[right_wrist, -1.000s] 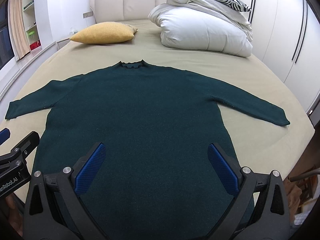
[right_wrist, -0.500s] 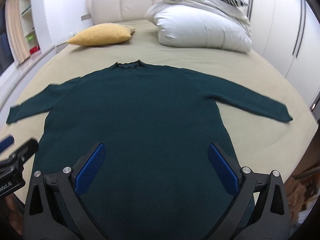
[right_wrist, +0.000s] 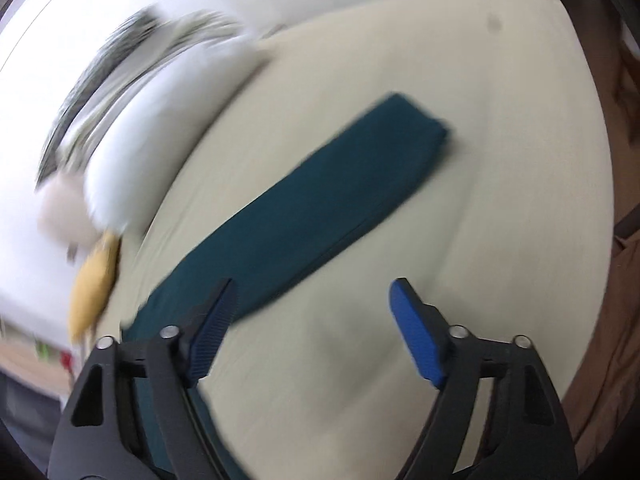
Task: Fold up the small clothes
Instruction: 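Grasp the sweater sleeve cuff with the right gripper and lift it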
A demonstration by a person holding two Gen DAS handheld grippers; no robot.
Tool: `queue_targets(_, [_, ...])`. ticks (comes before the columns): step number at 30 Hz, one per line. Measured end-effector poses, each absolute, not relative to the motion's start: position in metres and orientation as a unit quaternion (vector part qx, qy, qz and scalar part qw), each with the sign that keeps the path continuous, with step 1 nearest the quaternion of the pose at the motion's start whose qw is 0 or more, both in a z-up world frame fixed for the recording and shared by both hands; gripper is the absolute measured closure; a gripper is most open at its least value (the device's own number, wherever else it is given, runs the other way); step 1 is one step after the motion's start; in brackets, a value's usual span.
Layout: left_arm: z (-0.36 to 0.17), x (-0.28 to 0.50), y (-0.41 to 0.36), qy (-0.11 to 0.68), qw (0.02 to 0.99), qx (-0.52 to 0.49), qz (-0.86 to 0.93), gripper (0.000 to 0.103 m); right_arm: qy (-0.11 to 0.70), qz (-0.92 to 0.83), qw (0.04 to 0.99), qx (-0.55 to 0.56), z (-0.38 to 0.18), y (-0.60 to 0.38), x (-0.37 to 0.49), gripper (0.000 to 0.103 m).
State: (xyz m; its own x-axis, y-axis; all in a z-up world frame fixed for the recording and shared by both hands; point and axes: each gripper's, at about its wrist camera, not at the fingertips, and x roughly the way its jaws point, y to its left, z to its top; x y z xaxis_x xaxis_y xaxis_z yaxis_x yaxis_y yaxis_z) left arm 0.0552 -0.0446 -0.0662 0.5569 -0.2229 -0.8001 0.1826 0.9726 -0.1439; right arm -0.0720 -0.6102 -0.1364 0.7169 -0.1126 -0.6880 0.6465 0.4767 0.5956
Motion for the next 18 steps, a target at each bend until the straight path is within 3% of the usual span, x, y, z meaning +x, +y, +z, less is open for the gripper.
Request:
queue_targets(7, [-0.073, 0.077, -0.058, 0.462, 0.878, -0.015, -0.124, 0.000, 0.257, -0.269, 0.779, 0.506, -0.186, -0.697, -0.066, 0.034])
queue_targets(9, [-0.081, 0.083, -0.058, 0.476, 0.867, -0.039, -0.143, 0.005, 0.255, -0.268, 0.791, 0.486, -0.190, -0.712, -0.057, 0.043])
queue_targets(11, [-0.087, 0.087, -0.056, 0.485, 0.859, -0.057, -0.152, 0.013, 0.267, -0.260, 0.796, 0.477, -0.191, -0.722, -0.044, 0.075])
queue_targets(13, [-0.089, 0.091, -0.054, 0.489, 0.854, -0.071, -0.163, 0.017, 0.281, -0.261, 0.794, 0.472, -0.189, -0.731, -0.035, 0.092])
queue_targets(18, [-0.090, 0.101, -0.038, 0.491, 0.841, -0.130, -0.185, 0.018, 0.287, -0.230, 0.835, 0.409, -0.135, -0.684, 0.000, 0.096])
